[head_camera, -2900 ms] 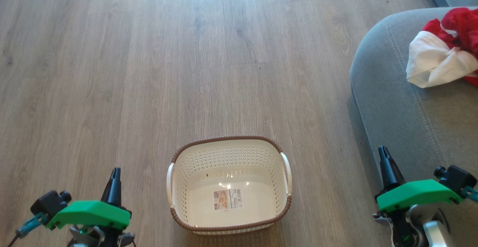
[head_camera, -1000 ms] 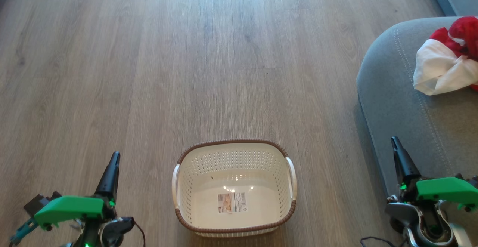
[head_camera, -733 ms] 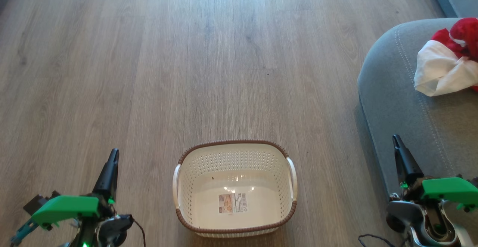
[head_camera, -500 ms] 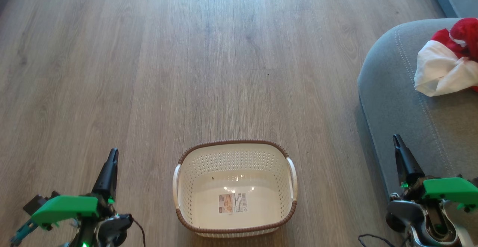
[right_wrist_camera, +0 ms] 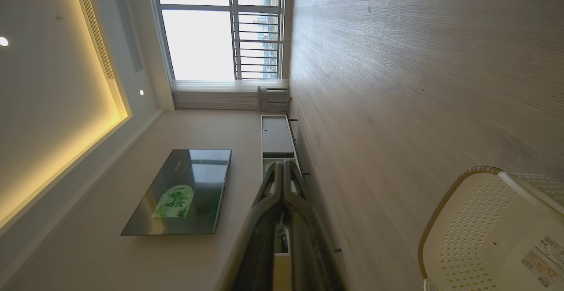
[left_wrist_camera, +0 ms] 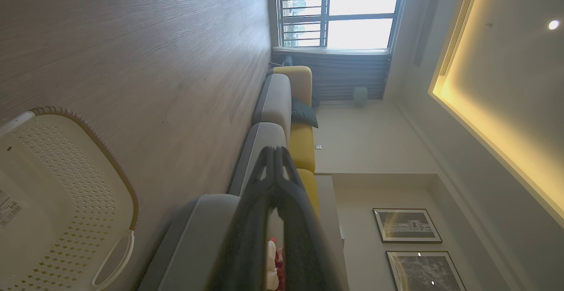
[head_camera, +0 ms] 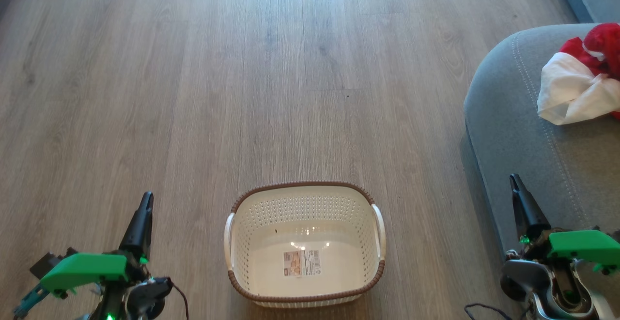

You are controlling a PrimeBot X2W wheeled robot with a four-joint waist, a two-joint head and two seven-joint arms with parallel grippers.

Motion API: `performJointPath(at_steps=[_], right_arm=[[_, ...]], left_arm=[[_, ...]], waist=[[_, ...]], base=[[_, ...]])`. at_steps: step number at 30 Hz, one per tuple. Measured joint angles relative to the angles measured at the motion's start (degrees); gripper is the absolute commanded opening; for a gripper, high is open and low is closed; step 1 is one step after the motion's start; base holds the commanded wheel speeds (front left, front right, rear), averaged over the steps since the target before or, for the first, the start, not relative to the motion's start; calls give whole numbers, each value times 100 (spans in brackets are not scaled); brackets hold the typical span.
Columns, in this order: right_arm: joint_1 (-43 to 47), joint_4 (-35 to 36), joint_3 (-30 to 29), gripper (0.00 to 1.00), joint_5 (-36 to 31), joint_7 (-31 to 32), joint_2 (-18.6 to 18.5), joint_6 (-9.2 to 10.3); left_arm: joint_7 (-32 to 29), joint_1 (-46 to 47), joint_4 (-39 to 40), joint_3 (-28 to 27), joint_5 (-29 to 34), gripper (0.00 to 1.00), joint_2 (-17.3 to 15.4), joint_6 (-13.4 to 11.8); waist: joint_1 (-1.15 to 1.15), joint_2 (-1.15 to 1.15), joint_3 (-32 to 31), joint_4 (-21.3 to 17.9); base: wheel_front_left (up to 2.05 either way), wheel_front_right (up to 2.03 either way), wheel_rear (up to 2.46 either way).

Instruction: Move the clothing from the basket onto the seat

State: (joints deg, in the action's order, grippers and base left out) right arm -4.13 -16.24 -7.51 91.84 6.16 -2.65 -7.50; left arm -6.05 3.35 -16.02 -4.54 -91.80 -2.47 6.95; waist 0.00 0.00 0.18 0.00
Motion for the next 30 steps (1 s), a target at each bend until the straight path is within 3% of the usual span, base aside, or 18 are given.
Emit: performJointPath(at_steps=[30], right_arm=[[0, 0, -1, 0, 0, 0, 0, 0]], left_arm=[[0, 0, 0, -1, 0, 0, 2, 0]], waist=[[0, 0, 0, 0]], base=[[0, 0, 0]])
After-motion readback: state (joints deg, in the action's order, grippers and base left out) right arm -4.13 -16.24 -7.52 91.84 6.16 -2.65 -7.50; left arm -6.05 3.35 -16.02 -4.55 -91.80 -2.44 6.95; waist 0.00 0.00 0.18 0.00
